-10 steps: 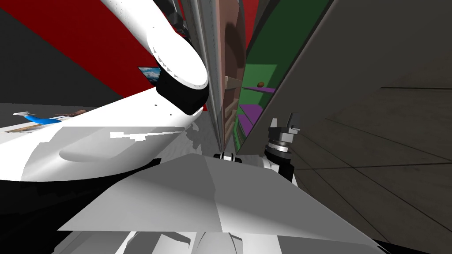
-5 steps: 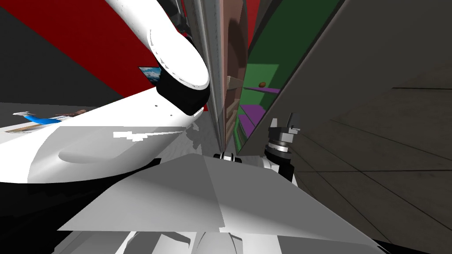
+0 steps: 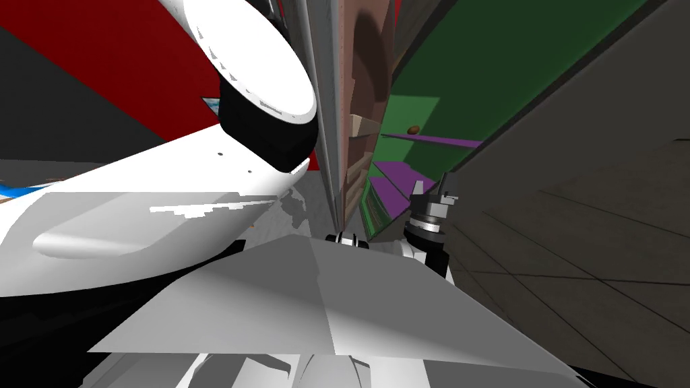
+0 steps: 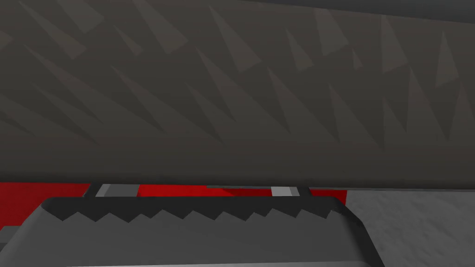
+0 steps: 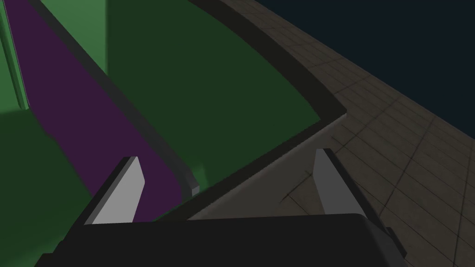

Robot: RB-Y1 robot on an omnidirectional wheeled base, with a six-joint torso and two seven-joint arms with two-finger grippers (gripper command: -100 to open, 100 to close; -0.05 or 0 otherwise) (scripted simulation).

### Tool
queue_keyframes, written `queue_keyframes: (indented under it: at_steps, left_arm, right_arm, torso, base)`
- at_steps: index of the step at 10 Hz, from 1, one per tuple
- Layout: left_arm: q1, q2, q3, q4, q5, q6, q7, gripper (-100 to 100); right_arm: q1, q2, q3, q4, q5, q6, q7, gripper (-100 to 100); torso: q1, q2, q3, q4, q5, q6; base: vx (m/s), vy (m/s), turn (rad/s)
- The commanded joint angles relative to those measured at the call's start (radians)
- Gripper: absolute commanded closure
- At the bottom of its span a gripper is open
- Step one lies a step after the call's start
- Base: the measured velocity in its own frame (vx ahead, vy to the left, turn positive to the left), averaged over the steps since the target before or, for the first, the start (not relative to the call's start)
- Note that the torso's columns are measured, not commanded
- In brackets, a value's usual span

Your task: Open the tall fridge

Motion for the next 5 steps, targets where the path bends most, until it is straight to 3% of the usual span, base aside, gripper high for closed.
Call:
queue_keyframes:
  at_steps: [1, 4, 5]
  left_arm:
    - [-0.044, -0.004, 0.031, -0.034, 0.014, 0.051, -0.032, 100]
    - [-0.086, -0.008, 0.072, -0.054, 0.026, 0.113, -0.063, 100]
    - [-0.067, -0.013, 0.067, -0.056, 0.019, 0.108, -0.055, 100]
  right_arm:
    - [0.000, 0.000, 0.000, 0.000, 0.000, 0.000, 0.000, 0]
    - [0.000, 0.000, 0.000, 0.000, 0.000, 0.000, 0.000, 0]
    - [0.000, 0.000, 0.000, 0.000, 0.000, 0.000, 0.000, 0]
  torso:
    - [-0.004, 0.001, 0.000, -0.001, -0.002, 0.001]
    - [-0.005, 0.006, 0.005, 0.000, -0.001, 0.001]
    - [-0.003, 0.007, 0.006, 0.001, 0.000, 0.001]
  base:
    - [0.171, 0.273, -0.066]
    - [0.124, 0.256, -0.051]
    - [0.051, 0.126, -0.021]
